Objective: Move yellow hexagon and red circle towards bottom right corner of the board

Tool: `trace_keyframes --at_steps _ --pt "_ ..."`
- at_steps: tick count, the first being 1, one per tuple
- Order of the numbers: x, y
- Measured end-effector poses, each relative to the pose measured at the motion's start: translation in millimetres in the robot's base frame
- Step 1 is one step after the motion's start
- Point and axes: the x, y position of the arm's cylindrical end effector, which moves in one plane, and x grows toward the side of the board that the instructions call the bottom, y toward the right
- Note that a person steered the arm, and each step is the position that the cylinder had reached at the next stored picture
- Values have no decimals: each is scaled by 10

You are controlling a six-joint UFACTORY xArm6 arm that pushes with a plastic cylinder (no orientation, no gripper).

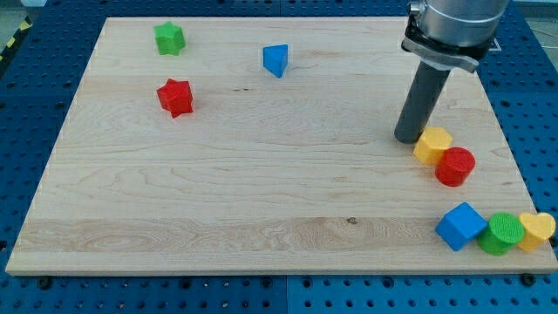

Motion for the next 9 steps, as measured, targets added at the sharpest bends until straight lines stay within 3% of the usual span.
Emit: trace_keyframes --at_steps 3,9 --pt "-279 83" --pt "424 576"
